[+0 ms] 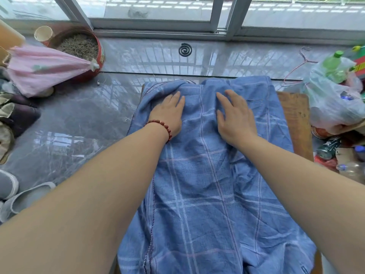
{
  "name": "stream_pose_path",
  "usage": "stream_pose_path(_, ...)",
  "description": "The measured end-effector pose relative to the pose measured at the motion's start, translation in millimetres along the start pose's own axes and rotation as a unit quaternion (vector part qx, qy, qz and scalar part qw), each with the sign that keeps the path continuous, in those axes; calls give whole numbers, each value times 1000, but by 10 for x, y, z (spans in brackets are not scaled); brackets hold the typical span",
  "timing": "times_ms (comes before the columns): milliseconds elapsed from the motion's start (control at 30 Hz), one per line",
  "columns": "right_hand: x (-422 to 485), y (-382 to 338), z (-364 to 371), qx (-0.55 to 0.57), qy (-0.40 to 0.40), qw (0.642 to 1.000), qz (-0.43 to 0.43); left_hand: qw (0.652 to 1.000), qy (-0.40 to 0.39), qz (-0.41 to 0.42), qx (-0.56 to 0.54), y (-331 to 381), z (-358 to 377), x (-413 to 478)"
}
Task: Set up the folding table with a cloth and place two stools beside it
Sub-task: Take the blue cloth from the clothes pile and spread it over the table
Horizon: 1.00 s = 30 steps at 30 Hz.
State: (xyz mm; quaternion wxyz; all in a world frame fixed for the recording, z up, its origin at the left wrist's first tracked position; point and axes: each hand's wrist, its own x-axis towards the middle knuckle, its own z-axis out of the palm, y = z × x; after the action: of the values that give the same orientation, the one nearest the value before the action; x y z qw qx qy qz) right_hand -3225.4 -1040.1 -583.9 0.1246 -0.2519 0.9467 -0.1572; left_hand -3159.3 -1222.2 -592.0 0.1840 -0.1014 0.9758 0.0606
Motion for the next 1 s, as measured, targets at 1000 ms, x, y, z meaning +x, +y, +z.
stream_pose_path(1000, -186, -581, 82, 81, -66, 993, 48, 998, 10, 49, 27, -144, -245, -185)
